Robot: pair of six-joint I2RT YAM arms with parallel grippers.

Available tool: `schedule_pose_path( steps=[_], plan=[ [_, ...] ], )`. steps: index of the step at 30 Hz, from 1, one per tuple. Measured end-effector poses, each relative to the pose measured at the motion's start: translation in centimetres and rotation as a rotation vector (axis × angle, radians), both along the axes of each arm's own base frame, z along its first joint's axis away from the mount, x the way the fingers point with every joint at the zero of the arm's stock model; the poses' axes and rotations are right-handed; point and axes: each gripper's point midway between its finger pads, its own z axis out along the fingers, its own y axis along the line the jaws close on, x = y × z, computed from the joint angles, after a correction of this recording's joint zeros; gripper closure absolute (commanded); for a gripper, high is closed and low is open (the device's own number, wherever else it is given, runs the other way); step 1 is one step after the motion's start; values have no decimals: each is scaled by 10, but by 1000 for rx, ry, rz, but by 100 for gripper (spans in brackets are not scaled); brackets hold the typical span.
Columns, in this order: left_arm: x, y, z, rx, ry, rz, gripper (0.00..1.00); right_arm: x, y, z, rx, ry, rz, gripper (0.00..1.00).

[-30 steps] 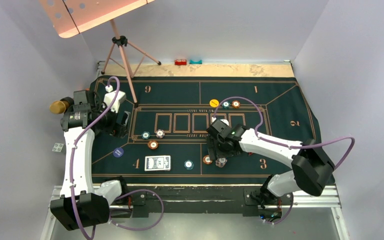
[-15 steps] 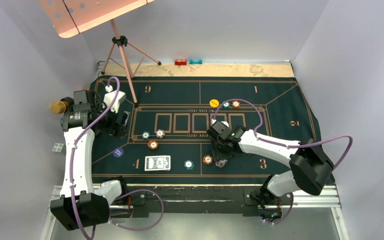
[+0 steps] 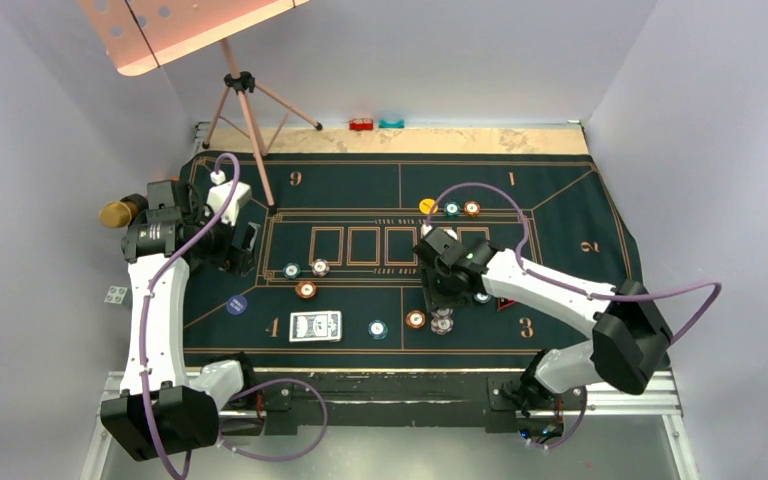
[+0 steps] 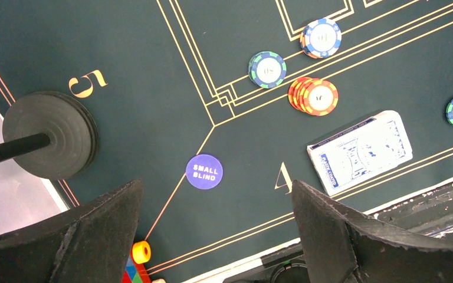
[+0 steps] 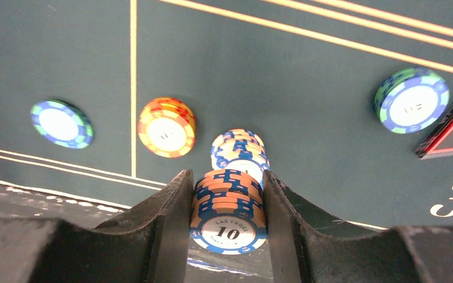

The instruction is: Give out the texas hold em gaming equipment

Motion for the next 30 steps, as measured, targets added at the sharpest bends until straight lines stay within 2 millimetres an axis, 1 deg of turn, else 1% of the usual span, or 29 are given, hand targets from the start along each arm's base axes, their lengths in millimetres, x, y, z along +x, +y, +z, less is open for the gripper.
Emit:
schedule_pose_path(
  steps=[3,5,7,9,11,13,14,17,22,25,28,30],
  plan=[
    [0,0,-1,0,1,0,0,18,6,22,32,-40,-12,68],
    [0,0,-2,-1,4,0,0,36,5,36,51,-74,-35,68],
    [0,0,-3,-1,2,0,0,57,0,48,58,-105,-74,69],
    [1,0,-5,-2,4,0,0,81,-7,54,47,-131,-116,69],
    [1,0,-6,-3,9,0,0,102,-11,55,36,-137,-148,69],
    [1,0,-7,-5,13,-1,0,127,-11,49,19,-137,-168,69],
    [1,0,-8,-5,15,-1,0,135,-13,47,14,-138,-182,69],
    [1,0,-9,-6,20,-1,0,168,-12,32,-20,-131,-207,70],
    [1,0,-9,-6,21,-1,0,210,-15,5,-47,-119,-249,72],
    [1,0,-9,-5,20,-3,0,224,-25,-11,-67,-104,-280,72],
    [2,0,-9,-3,19,-5,0,232,-35,-25,-89,-85,-305,72],
    [2,0,-9,-2,19,-6,0,238,-38,-32,-95,-80,-316,72]
  ],
)
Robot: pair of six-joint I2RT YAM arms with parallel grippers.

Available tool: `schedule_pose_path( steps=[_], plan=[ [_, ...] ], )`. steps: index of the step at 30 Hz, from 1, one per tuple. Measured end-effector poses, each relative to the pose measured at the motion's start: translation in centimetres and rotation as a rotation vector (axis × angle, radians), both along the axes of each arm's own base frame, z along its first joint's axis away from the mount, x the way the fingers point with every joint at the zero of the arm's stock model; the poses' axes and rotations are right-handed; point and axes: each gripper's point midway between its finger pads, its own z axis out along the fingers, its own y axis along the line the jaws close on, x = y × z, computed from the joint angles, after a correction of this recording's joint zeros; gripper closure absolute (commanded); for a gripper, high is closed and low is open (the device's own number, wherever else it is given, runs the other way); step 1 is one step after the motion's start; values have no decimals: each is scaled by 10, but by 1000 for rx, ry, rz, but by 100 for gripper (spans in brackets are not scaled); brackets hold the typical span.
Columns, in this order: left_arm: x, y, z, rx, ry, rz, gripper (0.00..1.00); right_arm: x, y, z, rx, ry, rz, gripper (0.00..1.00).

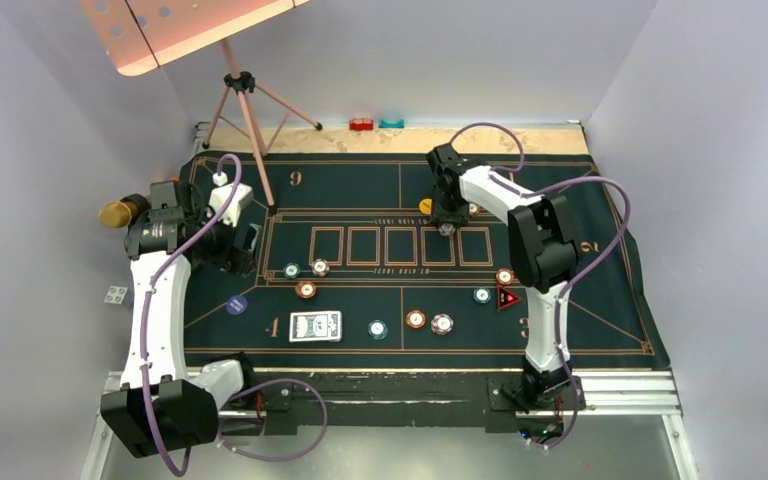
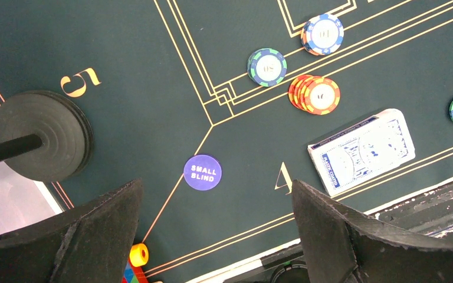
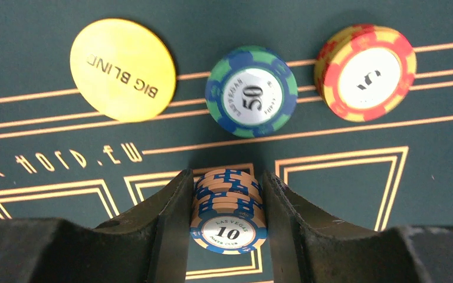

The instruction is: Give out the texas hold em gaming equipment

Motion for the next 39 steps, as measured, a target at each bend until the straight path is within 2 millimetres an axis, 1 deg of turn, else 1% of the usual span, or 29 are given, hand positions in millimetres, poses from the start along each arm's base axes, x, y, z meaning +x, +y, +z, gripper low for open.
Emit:
schedule_pose_path(
  steps=[3,7,9,16,19,29,32,34,35,37,39],
  plan=[
    [0,0,0,0,0,-1,0,8,3,-6,1,-1,-1,70],
    [0,0,0,1,1,-1,0,16,8,-7,6,-13,3,66],
    [0,0,0,1,0,-1,0,20,10,-8,8,-18,4,62],
    [0,0,0,1,0,-1,0,24,12,-8,11,-23,5,38],
    [0,0,0,1,1,-1,0,24,12,-8,9,-23,6,33],
    [0,0,0,1,1,-1,0,22,11,-5,6,-27,5,31],
    [-1,0,0,1,2,-1,0,12,13,7,7,-40,17,30],
    [0,0,0,1,1,-1,0,-1,16,26,9,-65,36,29],
    [0,0,0,1,1,-1,0,-8,19,39,13,-90,50,28],
    [0,0,0,1,1,-1,0,-31,27,66,29,-136,90,25],
    [0,0,0,1,1,-1,0,-56,35,88,54,-179,136,24]
  ],
)
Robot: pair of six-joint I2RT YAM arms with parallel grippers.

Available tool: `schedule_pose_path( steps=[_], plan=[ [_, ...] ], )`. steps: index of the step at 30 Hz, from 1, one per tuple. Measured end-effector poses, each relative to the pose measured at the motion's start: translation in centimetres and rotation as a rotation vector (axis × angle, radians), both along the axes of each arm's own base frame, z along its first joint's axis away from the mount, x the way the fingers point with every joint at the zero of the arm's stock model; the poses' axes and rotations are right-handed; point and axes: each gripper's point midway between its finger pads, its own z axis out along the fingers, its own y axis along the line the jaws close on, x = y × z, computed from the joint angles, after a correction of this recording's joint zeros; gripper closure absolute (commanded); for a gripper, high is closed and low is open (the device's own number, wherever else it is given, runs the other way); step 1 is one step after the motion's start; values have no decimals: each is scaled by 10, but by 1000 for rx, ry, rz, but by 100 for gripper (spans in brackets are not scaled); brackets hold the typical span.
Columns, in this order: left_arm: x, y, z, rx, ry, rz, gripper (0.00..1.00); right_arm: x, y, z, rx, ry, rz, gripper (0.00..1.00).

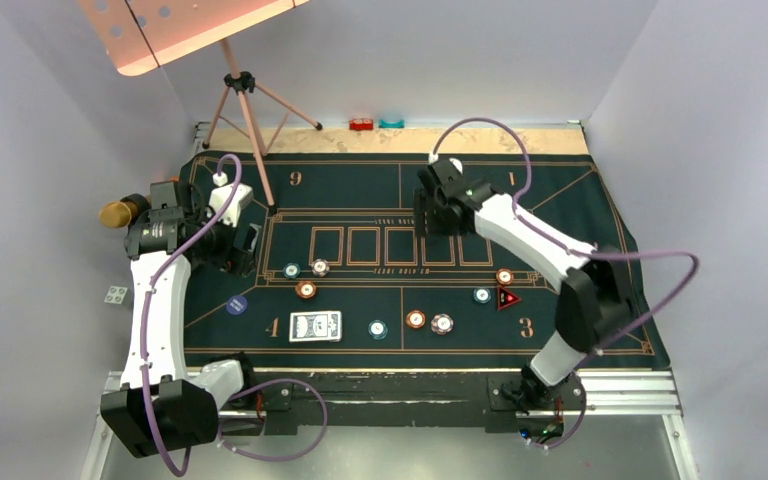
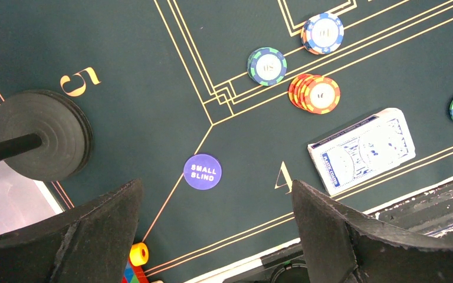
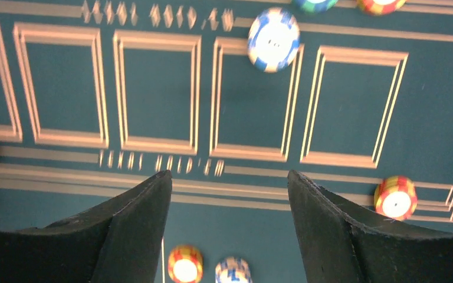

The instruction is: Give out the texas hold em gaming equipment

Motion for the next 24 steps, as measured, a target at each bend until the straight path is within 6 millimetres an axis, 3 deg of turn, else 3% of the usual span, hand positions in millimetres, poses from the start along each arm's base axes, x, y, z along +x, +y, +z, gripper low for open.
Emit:
schedule_pose_path(
  steps=[2,5,9,12,16,24],
  plan=[
    [0,0,0,0,0,0,0,-31,5,10,16,-18,54,22],
    [-1,0,0,0,2,0,0,-76,8,-1,20,16,128,21],
    [-2,0,-1,-1,7,0,0,-135,-5,-46,-27,148,193,21],
    [-2,0,-1,-2,9,0,0,-168,-15,-73,-61,236,225,20],
    [-3,0,1,-1,8,0,0,-188,-14,-85,-66,277,259,21],
    [-3,0,4,0,3,-1,0,-194,1,-87,-47,271,299,22]
  ],
)
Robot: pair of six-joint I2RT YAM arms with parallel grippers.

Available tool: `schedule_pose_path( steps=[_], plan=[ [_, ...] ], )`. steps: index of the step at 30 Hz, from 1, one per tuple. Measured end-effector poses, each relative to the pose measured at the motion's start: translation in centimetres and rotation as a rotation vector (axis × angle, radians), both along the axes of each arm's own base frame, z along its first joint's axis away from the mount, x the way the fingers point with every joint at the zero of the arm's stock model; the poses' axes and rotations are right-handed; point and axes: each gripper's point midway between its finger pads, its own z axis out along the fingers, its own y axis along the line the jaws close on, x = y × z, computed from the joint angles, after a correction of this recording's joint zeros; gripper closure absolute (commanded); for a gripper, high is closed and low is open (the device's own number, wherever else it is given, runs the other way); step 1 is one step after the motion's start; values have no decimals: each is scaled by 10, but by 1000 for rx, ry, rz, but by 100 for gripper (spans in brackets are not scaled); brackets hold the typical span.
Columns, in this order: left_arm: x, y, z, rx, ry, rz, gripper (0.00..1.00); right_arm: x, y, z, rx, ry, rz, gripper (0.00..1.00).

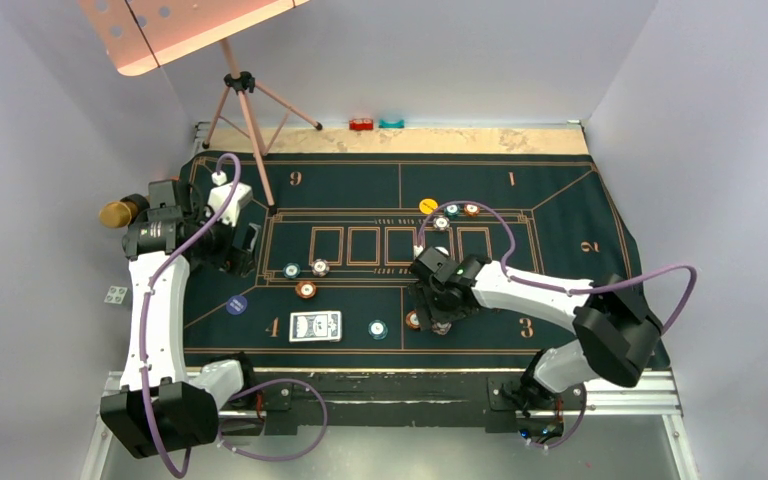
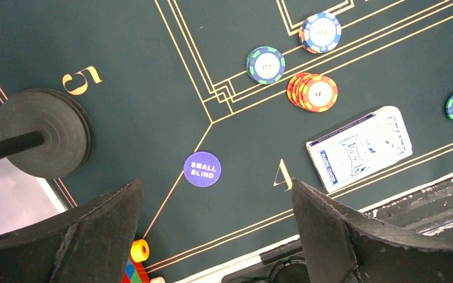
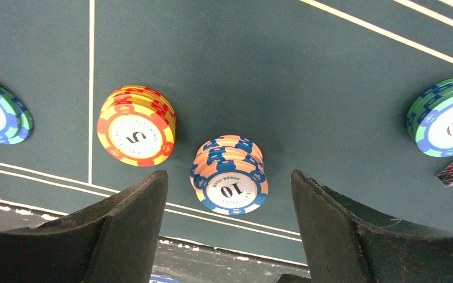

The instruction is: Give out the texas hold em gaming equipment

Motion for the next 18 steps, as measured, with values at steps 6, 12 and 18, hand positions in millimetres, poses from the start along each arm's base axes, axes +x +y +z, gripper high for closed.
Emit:
schedule_pose_path(
  steps=[6,12,18],
  plan=[
    [1,1,3,7,-10,0,0,-10,3,-15,-41,43,13,29],
    [2,1,3,8,-10,-2,0,-13,6,-19,-49,49,5,44],
    [2,2,3,14,-10,-3,0,-13,7,-18,-54,46,-11,59]
  ],
)
